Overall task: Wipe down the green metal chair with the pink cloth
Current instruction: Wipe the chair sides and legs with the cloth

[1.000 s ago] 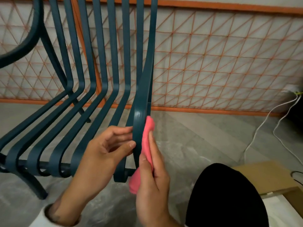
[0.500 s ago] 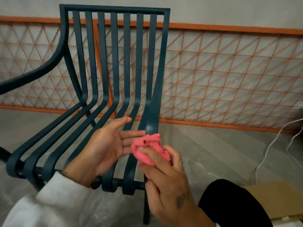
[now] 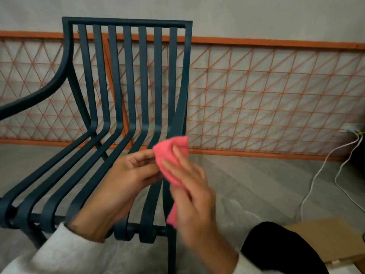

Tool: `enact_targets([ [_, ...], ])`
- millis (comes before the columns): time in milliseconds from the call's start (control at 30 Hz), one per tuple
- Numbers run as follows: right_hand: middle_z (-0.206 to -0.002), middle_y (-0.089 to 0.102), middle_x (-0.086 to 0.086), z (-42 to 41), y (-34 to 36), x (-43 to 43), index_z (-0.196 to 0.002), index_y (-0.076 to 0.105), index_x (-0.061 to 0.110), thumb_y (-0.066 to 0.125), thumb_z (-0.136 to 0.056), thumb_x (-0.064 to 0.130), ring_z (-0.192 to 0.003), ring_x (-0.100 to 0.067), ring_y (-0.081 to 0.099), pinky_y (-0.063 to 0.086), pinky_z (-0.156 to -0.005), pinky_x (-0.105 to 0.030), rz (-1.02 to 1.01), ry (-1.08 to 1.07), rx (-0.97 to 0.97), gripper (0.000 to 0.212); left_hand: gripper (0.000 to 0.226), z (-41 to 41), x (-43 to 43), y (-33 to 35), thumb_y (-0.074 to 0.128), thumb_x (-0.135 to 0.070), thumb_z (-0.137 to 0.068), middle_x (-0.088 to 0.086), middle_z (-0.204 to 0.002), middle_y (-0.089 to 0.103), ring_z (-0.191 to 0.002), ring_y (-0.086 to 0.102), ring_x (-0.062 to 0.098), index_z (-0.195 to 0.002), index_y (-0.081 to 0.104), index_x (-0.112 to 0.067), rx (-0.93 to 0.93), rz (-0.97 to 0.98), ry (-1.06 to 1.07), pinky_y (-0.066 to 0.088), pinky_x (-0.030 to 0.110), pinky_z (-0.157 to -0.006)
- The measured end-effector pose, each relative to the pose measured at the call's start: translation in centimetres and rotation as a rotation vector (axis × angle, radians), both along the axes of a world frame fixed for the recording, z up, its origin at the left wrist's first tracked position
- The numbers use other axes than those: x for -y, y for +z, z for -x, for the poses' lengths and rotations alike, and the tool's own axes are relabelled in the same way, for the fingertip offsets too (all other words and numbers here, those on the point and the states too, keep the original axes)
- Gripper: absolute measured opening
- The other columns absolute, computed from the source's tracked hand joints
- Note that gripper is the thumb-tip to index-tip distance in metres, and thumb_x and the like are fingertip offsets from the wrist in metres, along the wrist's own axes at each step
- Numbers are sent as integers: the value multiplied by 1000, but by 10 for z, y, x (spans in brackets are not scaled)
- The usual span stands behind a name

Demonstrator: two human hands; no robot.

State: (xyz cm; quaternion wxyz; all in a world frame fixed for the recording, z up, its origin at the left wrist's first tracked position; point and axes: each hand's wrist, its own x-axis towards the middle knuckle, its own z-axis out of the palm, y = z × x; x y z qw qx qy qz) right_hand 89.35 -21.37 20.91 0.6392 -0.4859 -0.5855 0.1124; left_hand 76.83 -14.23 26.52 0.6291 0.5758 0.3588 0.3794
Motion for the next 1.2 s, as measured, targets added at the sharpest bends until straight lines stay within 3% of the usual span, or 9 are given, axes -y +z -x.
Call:
enact_targets([
  [100, -140, 53, 19, 14, -29, 27, -123, 67, 35, 53, -88, 2, -135, -19, 40, 43, -104, -43, 31, 48, -115, 50, 43, 2, 0, -2, 55, 14, -84, 11, -107, 75, -101, 72, 24, -118, 68, -10, 5, 39, -1, 55, 31, -81],
  [167, -141, 53, 18, 14, -28, 26, -124, 65, 36, 51, -87, 0, -135, -19, 40, 42, -105, -44, 25, 51, -154, 54, 39, 2, 0, -2, 58, 5, -83, 11, -107, 75, -103, 71, 25, -116, 70, -10, 33, 38, -15, 55, 31, -82],
  [233, -145, 48, 18, 11, -10, 11, -128, 63, 35, 45, -94, 11, -137, -15, 40, 38, -108, -38, 0, 83, -184, 45, 34, 2, 1, -3, 59, -7, -83, 12, -110, 74, -107, 70, 25, -115, 72, -9, 47, 5, -55, 52, 35, -88],
  [367, -145, 43, 27, -5, 28, -28, -129, 62, 35, 45, -96, 24, -138, 0, 35, 32, -114, -35, 112, 98, -269, 38, 34, 0, 0, -4, 56, 0, -89, 8, -113, 74, -109, 69, 20, -119, 69, -8, 70, 25, -22, 58, 28, -83],
  [600, -149, 38, 26, 7, 3, 2, -134, 57, 30, 46, -95, 9, -140, -4, 33, 33, -108, -15, 52, 60, -21, 45, 35, 1, 2, -1, 47, 2, -94, 13, -114, 73, -110, 68, 25, -115, 73, -8, 65, 18, -46, 56, 35, -93],
  [700, -145, 44, 27, 1, 8, 3, -128, 61, 32, 45, -94, 9, -138, -4, 36, 36, -108, -21, 71, 95, -68, 44, 35, 2, 0, 3, 44, 2, -96, 13, -114, 73, -110, 69, 24, -117, 72, -7, 44, 20, -69, 54, 37, -94],
  [900, -142, 47, 27, -21, 49, -42, -126, 66, 26, 44, -102, 11, -134, 12, 34, 26, -117, -23, 194, 173, -287, 35, 29, 1, -2, 5, 50, 3, -95, 11, -106, 76, -99, 73, 22, -113, 71, -7, 53, 61, -9, 59, 23, -73],
  [1100, -152, 39, 16, 0, 8, -11, -135, 56, 22, 44, -98, 3, -143, -6, 32, 32, -114, -25, 18, 52, -2, 43, 28, 4, -1, 1, 60, -1, -87, 10, -106, 76, -102, 72, 21, -112, 72, -7, 91, -8, -64, 59, 25, -82],
  [1200, -149, 42, 19, 2, 1, 0, -131, 60, 24, 46, -94, 3, -141, -6, 34, 34, -110, -18, 41, 94, -45, 45, 28, 5, -4, 1, 62, -4, -85, 13, -106, 75, -102, 72, 23, -111, 73, -6, 94, -29, -94, 58, 27, -83],
])
